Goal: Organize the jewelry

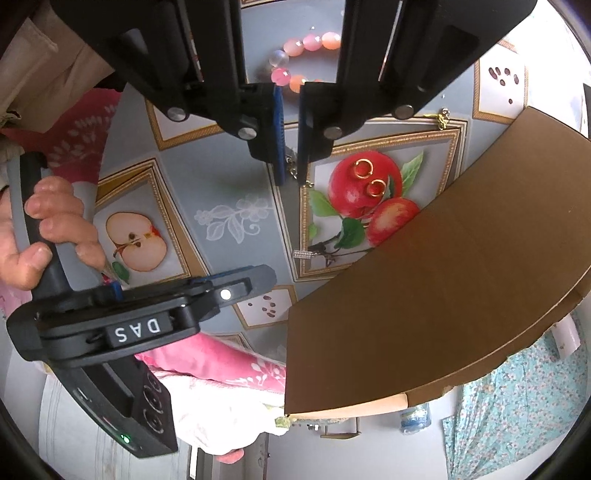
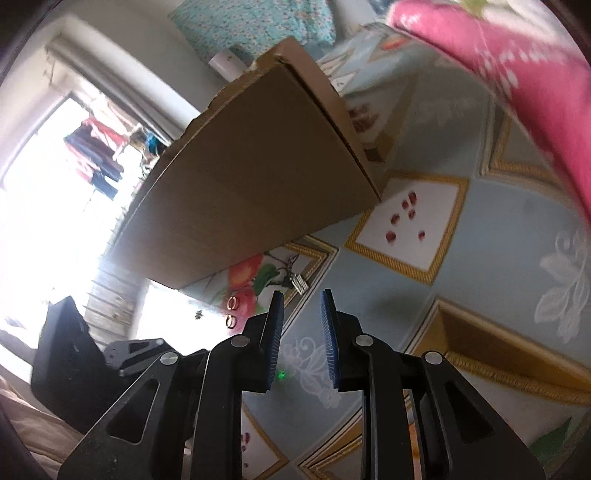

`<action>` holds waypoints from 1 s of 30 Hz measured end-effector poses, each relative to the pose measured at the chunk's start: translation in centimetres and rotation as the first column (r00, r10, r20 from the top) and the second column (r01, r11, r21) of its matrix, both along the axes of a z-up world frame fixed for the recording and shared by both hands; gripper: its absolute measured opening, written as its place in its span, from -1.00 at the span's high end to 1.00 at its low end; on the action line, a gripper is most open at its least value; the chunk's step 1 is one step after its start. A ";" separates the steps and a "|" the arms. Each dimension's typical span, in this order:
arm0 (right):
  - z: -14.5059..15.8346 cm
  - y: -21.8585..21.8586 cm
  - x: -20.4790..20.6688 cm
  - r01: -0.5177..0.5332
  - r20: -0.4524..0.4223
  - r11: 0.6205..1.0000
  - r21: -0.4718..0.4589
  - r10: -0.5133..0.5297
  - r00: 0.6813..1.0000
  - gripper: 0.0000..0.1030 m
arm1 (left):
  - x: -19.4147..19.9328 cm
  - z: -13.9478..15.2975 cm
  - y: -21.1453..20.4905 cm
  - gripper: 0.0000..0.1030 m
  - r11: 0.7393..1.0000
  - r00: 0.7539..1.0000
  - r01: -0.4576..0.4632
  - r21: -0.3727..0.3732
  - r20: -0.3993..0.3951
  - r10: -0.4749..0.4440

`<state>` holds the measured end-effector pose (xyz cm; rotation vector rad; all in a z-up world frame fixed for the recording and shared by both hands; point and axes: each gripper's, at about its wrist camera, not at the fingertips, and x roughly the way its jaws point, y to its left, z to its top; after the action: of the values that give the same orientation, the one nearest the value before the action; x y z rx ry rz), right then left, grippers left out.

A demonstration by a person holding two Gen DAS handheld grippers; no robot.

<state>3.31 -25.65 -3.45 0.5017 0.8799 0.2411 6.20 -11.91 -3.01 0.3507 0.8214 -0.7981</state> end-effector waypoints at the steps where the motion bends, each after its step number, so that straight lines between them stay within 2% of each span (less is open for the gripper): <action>1: 0.2 0.2 0.2 -0.005 0.004 1.000 -0.020 0.005 1.000 0.57 | 0.0 0.0 0.1 0.90 1.000 1.000 -0.003 -0.004 0.000 0.003; 6: 0.8 1.2 0.9 -0.026 0.015 0.992 -0.121 0.028 1.000 0.57 | -0.1 0.5 0.6 0.93 0.999 1.000 -0.009 -0.032 0.018 0.009; 10: 1.1 2.6 1.4 -0.055 0.033 0.970 -0.238 0.064 0.997 0.57 | 0.0 0.8 0.9 0.93 0.999 0.999 -0.017 -0.041 0.028 0.019; 18: 0.1 5.0 2.8 -0.124 0.012 0.875 -0.468 0.146 0.989 0.62 | 0.3 1.2 1.8 0.93 0.997 0.998 -0.044 -0.059 0.040 0.046; 27: 0.2 6.1 3.2 -0.190 -0.012 0.815 -0.548 0.219 0.976 0.68 | 0.2 1.7 2.7 0.93 0.995 0.996 -0.069 -0.073 0.059 0.073; 29: 0.3 5.8 3.4 -0.212 -0.021 0.815 -0.539 0.238 0.971 0.75 | 0.2 1.9 2.8 0.93 0.994 0.995 -0.074 -0.078 0.061 0.079; 30: 0.2 6.1 3.4 -0.220 -0.026 0.817 -0.533 0.244 0.969 0.85 | 0.2 1.9 2.9 0.93 0.994 0.995 -0.078 -0.082 0.061 0.083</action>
<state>6.67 -19.52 -3.29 -0.1363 0.9200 0.2165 6.42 -9.02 -1.12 0.2692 0.7365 -0.7384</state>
